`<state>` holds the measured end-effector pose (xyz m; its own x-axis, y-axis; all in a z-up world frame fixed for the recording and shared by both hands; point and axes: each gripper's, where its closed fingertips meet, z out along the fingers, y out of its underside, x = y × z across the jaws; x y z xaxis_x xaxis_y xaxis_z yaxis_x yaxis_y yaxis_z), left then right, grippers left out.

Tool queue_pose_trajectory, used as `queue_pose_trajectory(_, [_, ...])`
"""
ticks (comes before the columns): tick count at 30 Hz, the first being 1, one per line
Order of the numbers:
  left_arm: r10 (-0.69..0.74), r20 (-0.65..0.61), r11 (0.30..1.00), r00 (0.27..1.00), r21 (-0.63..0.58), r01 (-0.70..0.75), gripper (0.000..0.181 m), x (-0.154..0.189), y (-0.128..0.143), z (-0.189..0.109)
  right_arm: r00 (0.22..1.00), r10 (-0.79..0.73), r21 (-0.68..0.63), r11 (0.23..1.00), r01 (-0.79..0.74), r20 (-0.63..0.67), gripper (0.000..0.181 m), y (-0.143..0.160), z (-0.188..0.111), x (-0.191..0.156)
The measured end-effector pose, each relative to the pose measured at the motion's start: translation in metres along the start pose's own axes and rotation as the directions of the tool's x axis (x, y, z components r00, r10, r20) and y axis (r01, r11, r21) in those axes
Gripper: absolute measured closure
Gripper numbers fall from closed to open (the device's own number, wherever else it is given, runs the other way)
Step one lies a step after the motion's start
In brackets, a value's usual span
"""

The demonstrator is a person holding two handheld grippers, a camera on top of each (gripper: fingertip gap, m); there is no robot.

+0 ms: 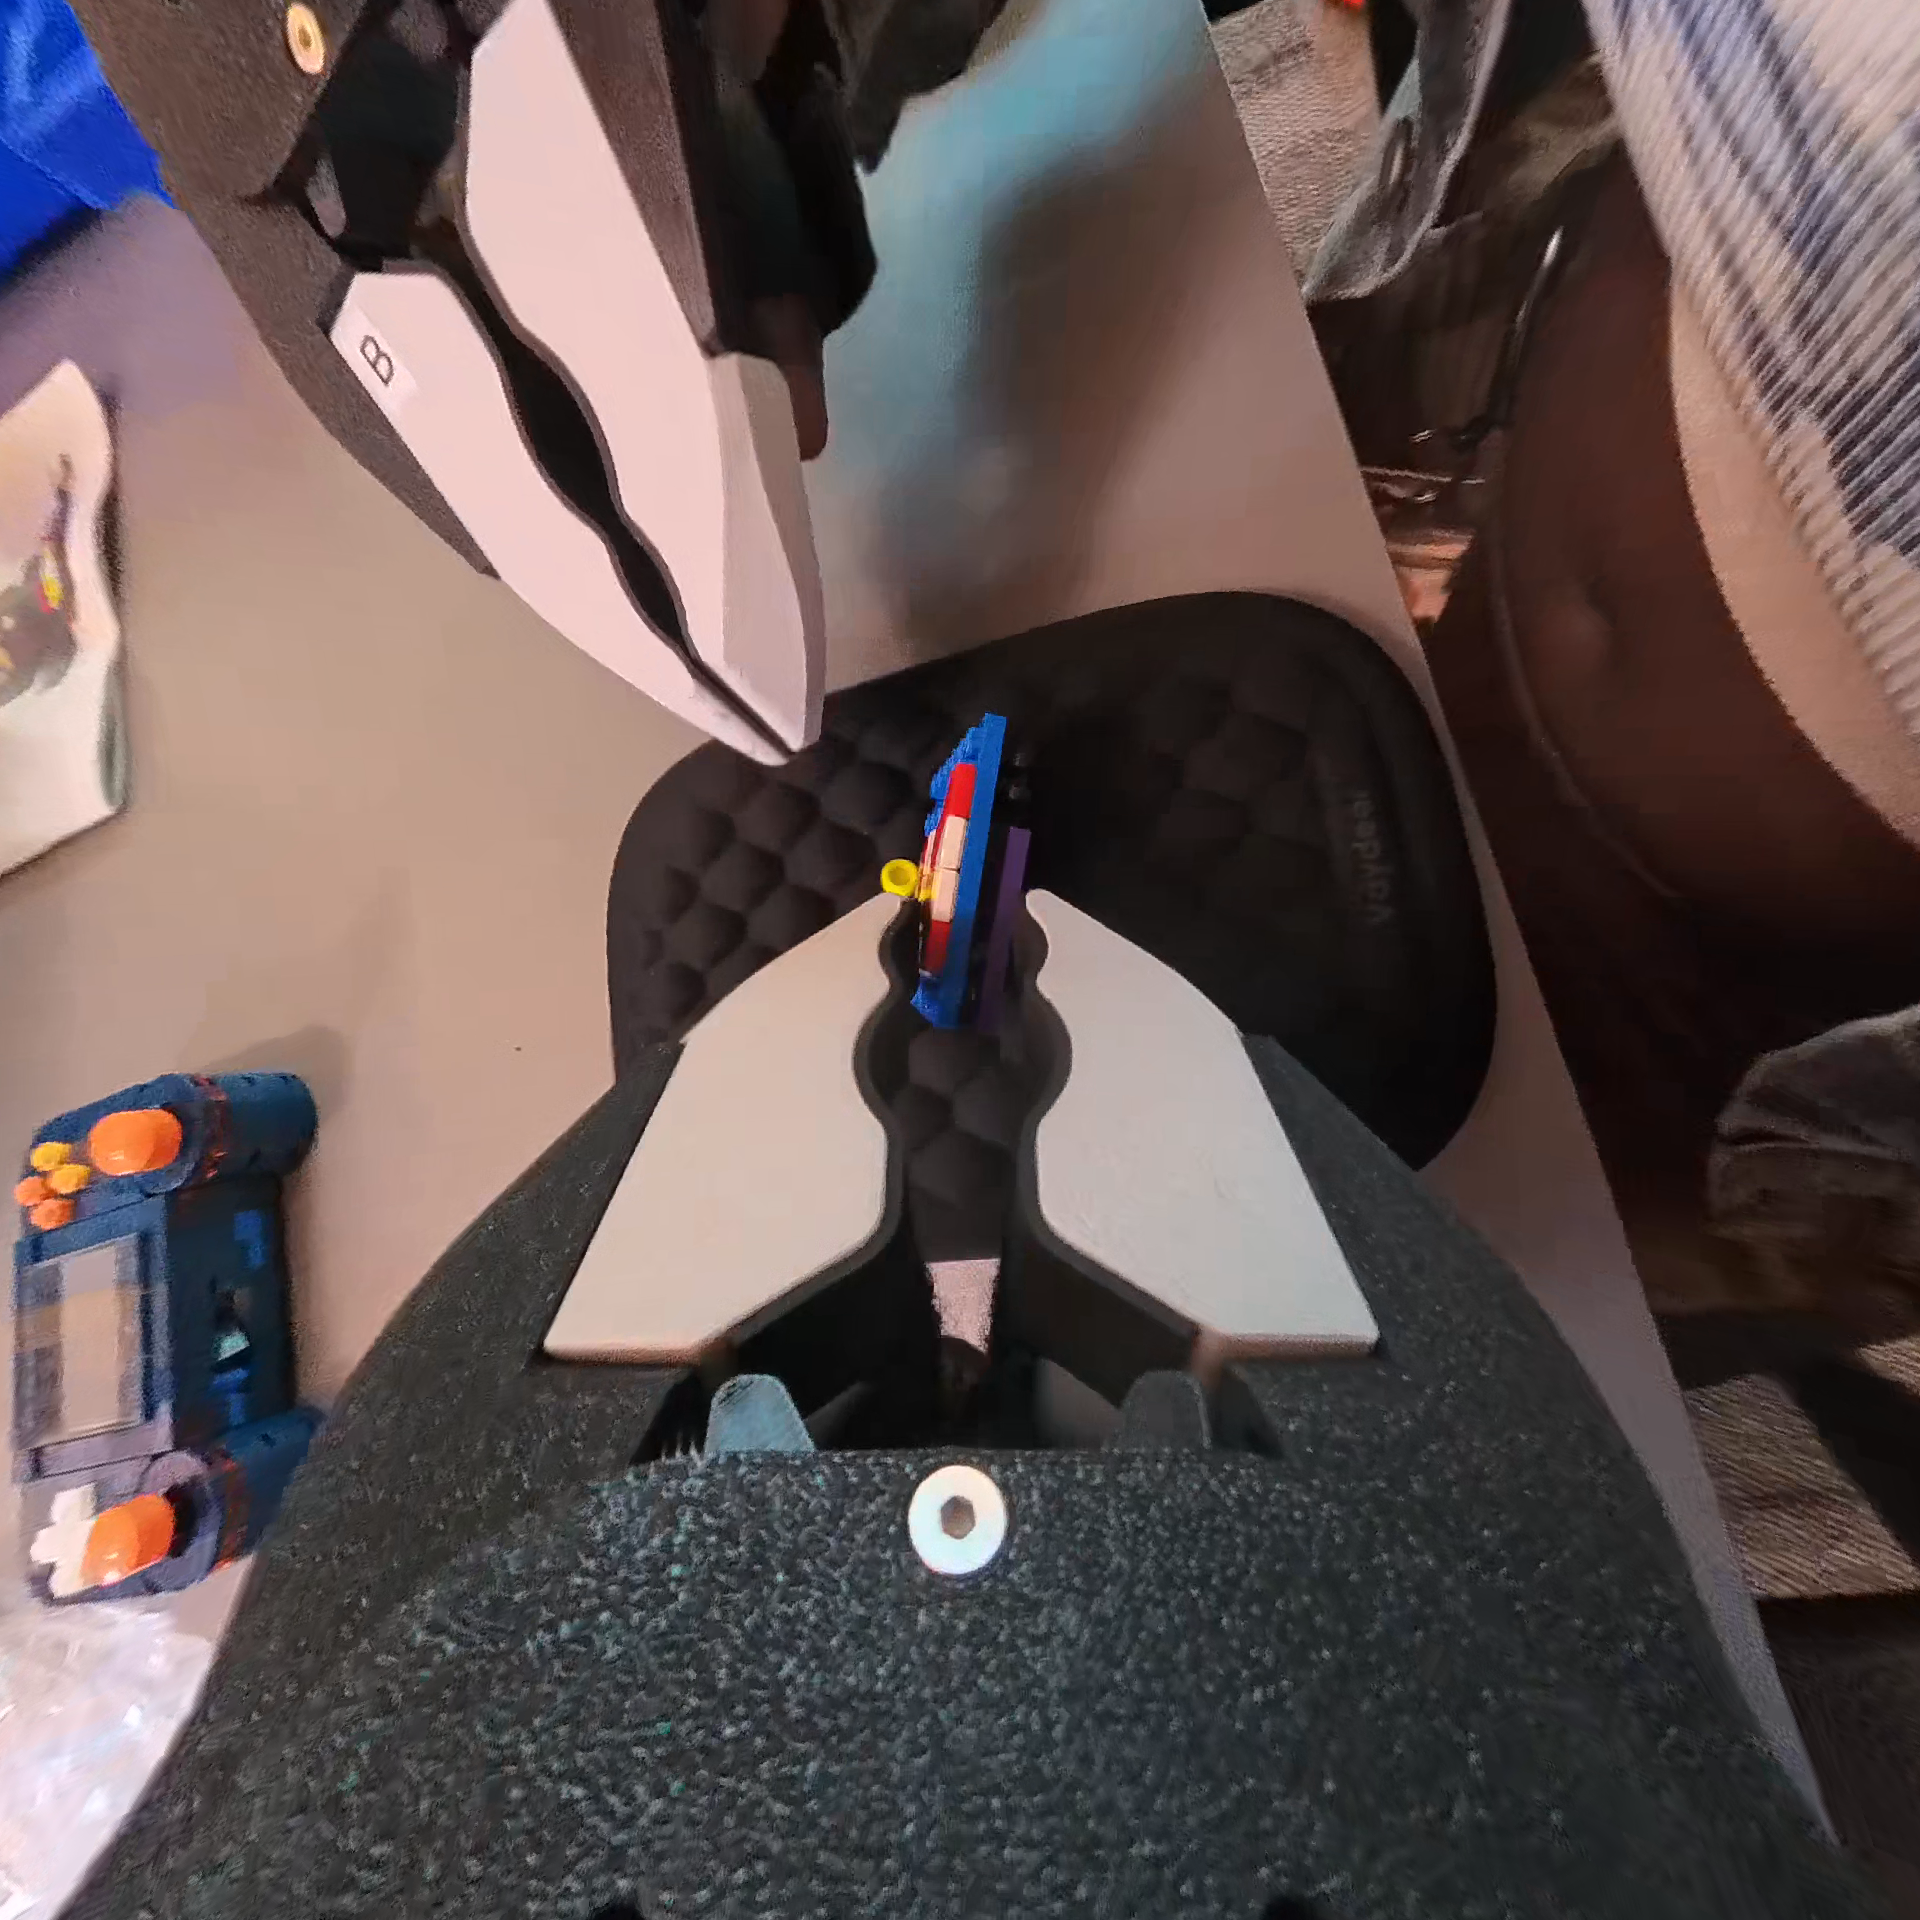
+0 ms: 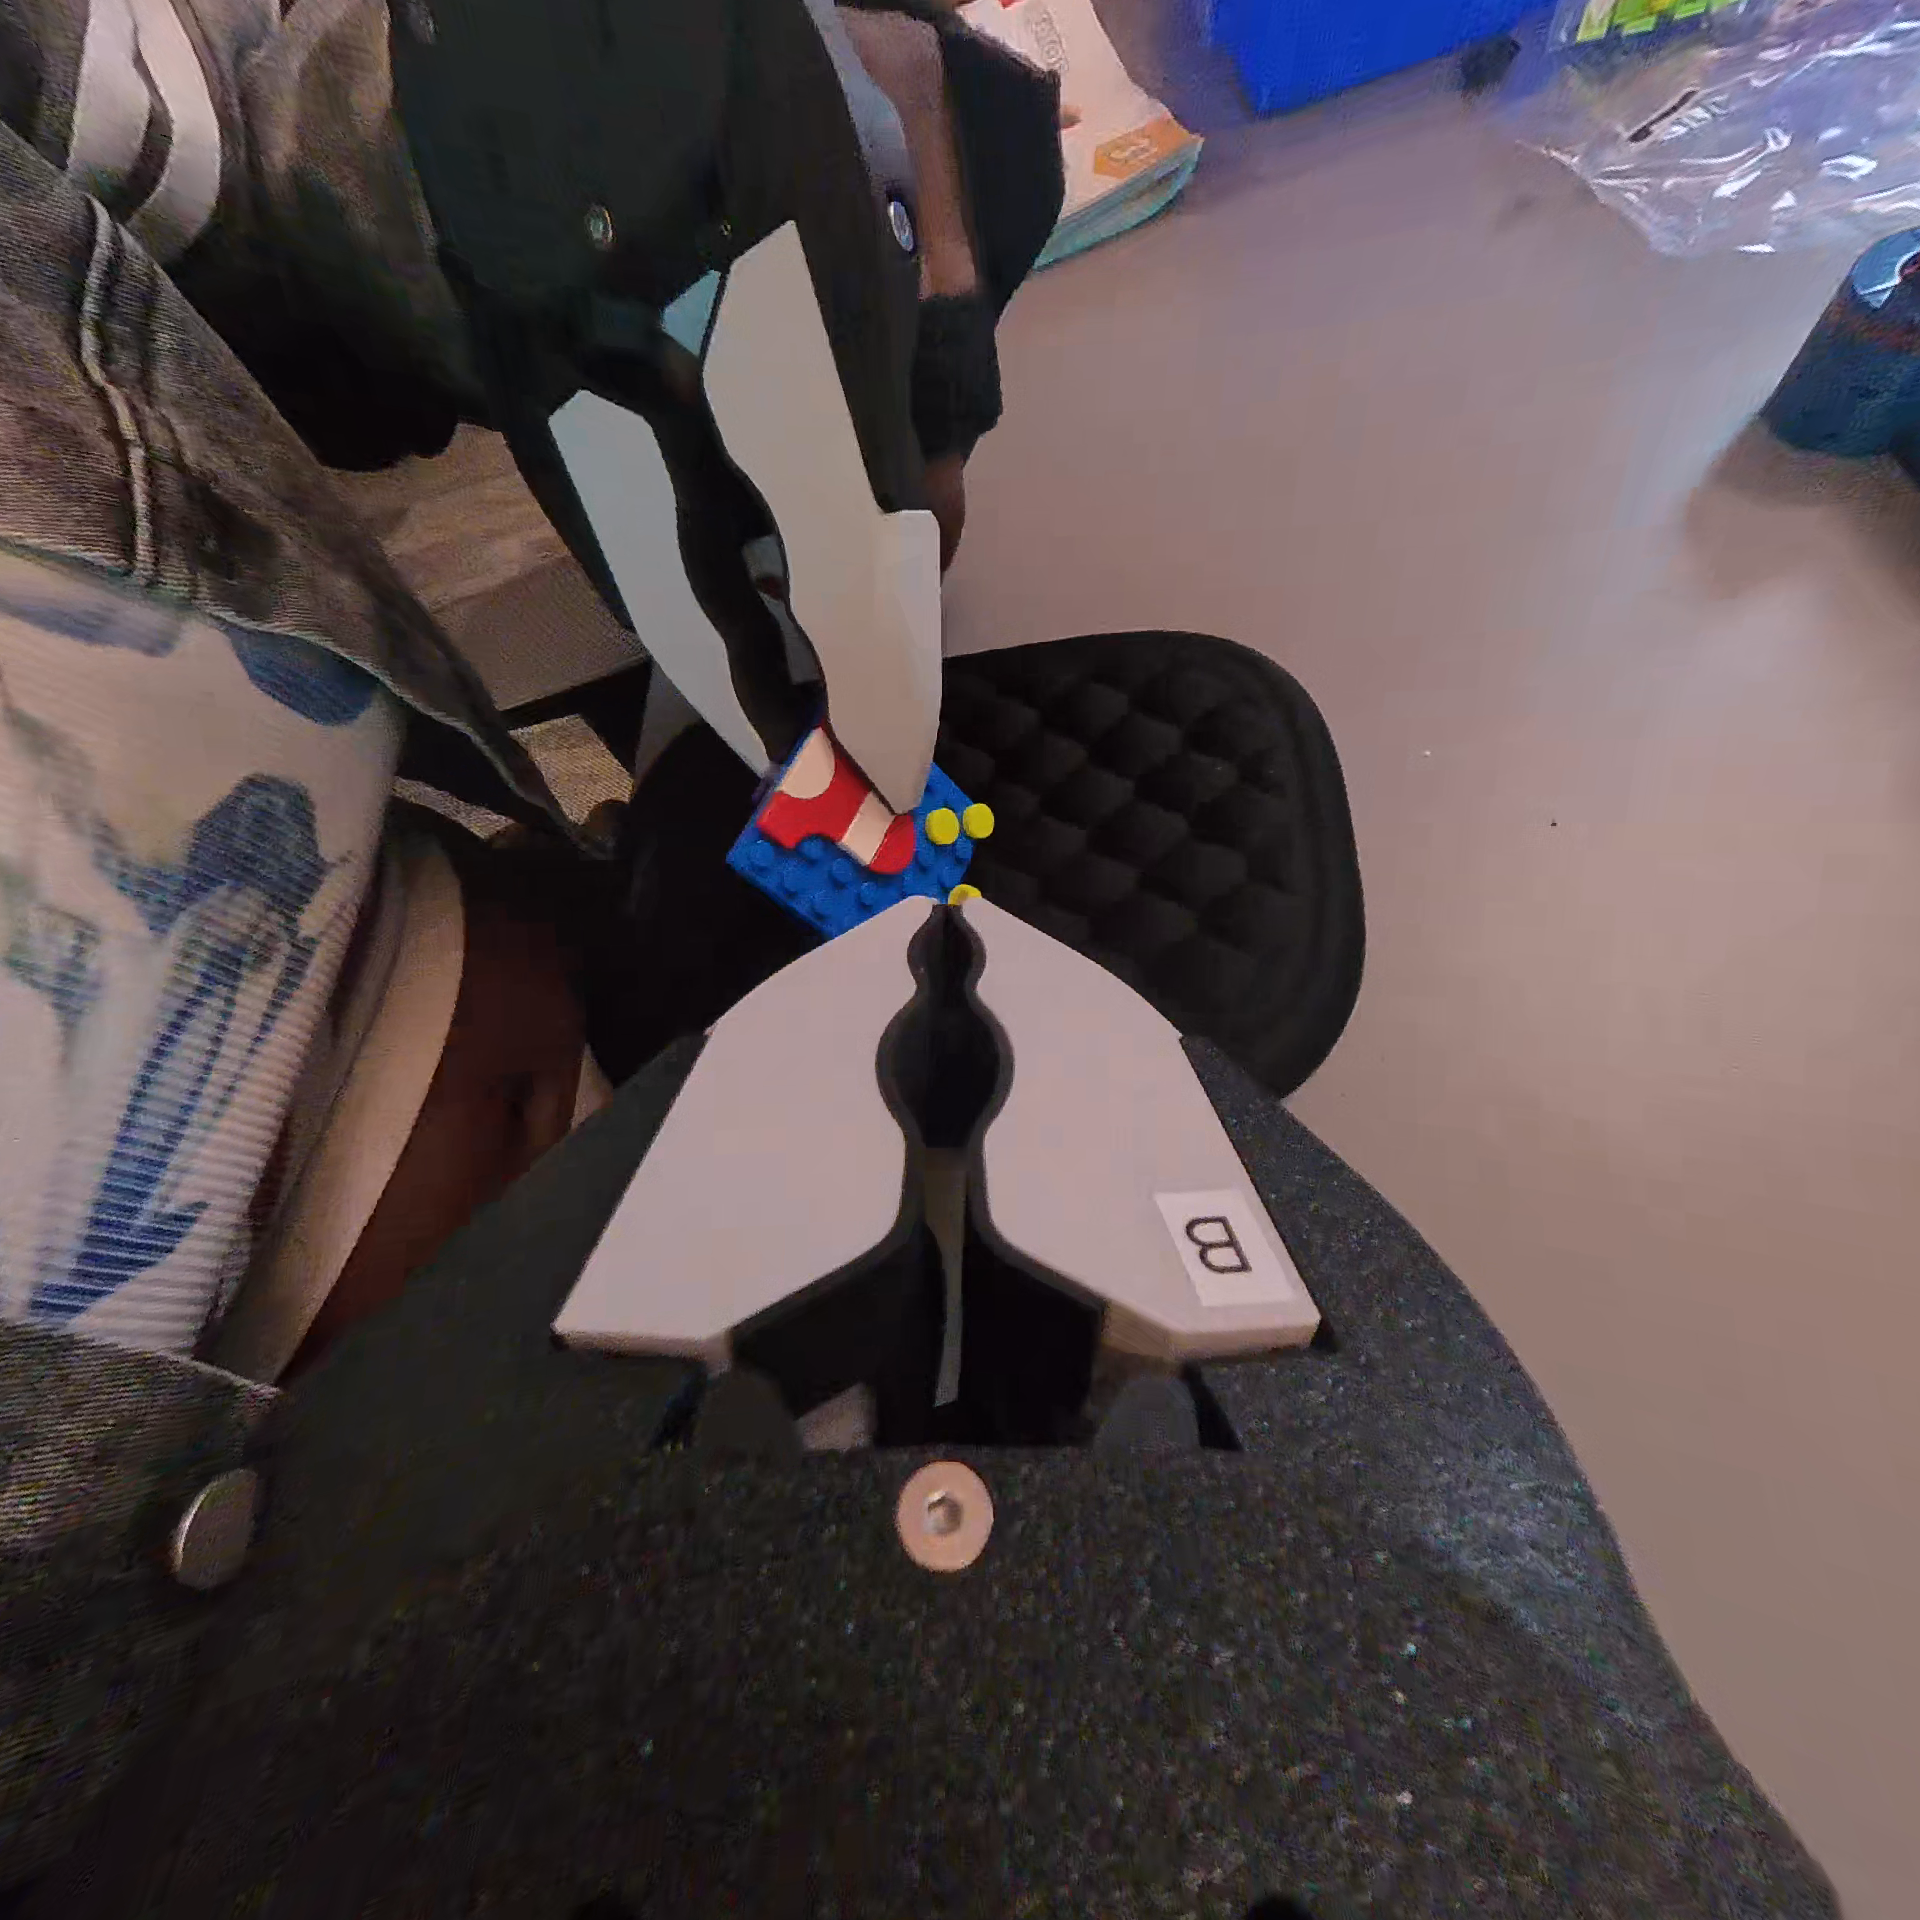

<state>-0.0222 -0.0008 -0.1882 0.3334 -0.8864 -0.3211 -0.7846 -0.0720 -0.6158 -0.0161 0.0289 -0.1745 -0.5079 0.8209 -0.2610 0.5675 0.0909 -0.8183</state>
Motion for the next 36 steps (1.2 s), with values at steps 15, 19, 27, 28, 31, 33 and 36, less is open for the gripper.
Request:
queue_pose_trajectory(15, [0.036,0.023,0.997,0.999,0.073,-0.038,0.165,0.001,0.003,-0.002,0.924,-0.216,-0.228,0.928,0.294,0.315,0.181,0.000,0.037,-0.007])
queue_pose_trajectory(19, [0.018,0.024,0.994,1.000,0.110,-0.021,0.164,0.002,0.004,-0.001,0.925,-0.215,-0.264,0.916,0.303,0.314,0.181,0.003,0.039,-0.006])
queue_pose_trajectory(27, [-0.077,-0.005,0.979,0.997,0.189,0.077,0.164,0.000,0.002,0.000,0.949,-0.260,-0.353,0.883,0.308,0.177,0.181,0.017,0.042,0.009])
queue_pose_trajectory(28, [-0.075,-0.004,0.979,0.997,0.192,0.074,0.164,0.000,0.003,-0.001,0.956,-0.217,-0.334,0.902,0.274,0.199,0.181,0.014,0.040,0.009])
queue_pose_trajectory(31, [-0.038,0.007,0.983,0.999,0.178,0.037,0.165,0.000,0.003,-0.001,0.948,-0.161,-0.299,0.923,0.244,0.276,0.181,0.005,0.036,0.010])
queue_pose_trajectory(33, [-0.027,0.012,0.984,1.000,0.178,0.024,0.164,0.001,0.003,-0.001,0.935,-0.116,-0.312,0.923,0.226,0.336,0.181,0.004,0.039,0.006])
queue_pose_trajectory(36, [-0.008,0.026,0.984,1.000,0.178,0.003,0.164,0.002,0.003,0.000,0.924,-0.057,-0.345,0.918,0.198,0.379,0.181,0.006,0.046,0.004])
